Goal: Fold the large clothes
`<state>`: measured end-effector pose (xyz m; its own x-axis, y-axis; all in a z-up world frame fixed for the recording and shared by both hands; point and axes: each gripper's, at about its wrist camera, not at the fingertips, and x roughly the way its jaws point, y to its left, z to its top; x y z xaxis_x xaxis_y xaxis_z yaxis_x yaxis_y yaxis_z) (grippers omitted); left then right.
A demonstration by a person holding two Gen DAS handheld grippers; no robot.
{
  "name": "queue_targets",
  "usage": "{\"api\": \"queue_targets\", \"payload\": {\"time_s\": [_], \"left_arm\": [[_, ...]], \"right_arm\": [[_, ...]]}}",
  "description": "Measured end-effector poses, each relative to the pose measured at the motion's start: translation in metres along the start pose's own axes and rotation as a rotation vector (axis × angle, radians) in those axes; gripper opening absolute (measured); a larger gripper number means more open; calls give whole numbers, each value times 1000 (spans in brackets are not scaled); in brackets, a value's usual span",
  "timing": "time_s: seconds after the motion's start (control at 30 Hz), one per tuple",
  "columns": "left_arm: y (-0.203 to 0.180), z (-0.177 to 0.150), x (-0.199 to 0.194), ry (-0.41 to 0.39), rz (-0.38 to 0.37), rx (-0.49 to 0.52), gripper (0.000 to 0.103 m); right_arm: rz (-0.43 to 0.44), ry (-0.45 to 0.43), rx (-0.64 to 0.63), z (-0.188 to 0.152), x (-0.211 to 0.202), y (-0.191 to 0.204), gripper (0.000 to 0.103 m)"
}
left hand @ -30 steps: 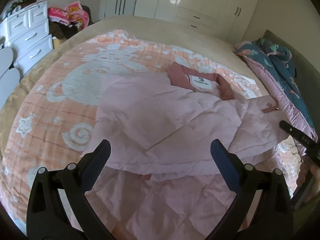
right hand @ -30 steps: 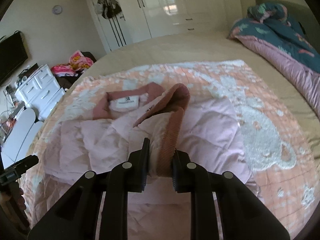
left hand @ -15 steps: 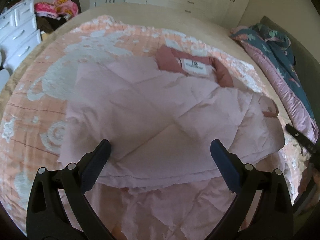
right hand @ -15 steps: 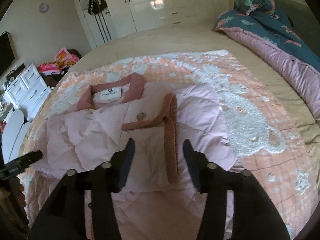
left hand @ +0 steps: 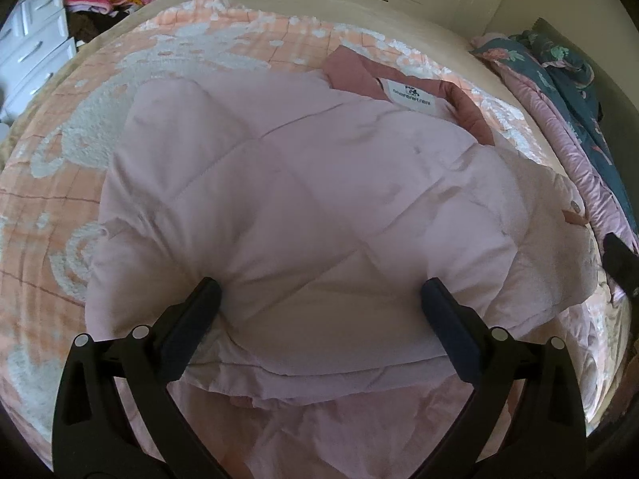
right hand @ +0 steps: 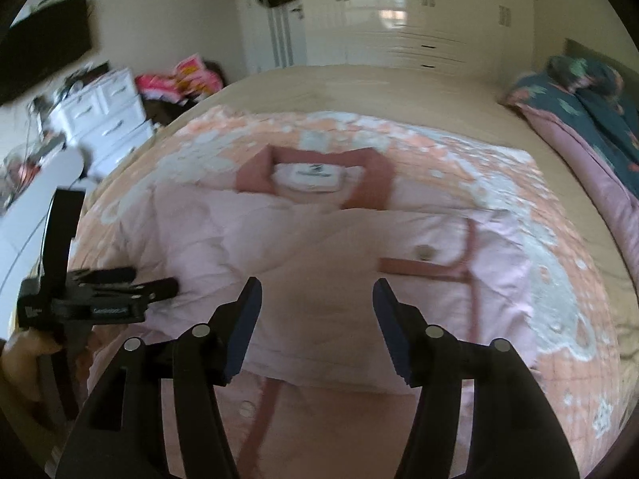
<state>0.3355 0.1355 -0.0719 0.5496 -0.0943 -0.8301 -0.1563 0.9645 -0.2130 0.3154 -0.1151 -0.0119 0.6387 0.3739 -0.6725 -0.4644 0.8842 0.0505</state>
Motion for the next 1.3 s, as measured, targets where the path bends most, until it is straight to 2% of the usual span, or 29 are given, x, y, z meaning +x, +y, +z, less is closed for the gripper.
{"api": "queue_targets", "payload": {"time_s": [0.13, 0.27, 0.4, 0.6, 0.67, 0.8, 0.9, 1.3], "left_arm": [[0, 0, 1, -3, -2, 0, 95], [2, 0, 0, -5, -12, -2, 95], [0, -2, -6, -1, -12, 7, 95], [-3, -8, -21, -11, -15, 5, 95], [-3, -10, -25, -17, -15, 4, 95], [-3, -13, -34, -25, -23, 1, 95], [-3, -15, -40, -27, -33, -9, 95], [-7, -23, -64, -50, -46, -2, 95]], "right_arm": [[17, 74, -27, -1, 28, 12, 57], [4, 172, 32, -14, 61, 5, 58], [12, 160, 78, -24, 70, -2, 61], [1, 152, 91, -27, 61, 0, 64], [3, 146, 97, -27, 57, 1, 68], [14, 134, 109, -29, 47, 3, 88], [-9, 128, 104, -32, 40, 8, 97], [0, 98, 171, -41, 6, -2, 97]]}}
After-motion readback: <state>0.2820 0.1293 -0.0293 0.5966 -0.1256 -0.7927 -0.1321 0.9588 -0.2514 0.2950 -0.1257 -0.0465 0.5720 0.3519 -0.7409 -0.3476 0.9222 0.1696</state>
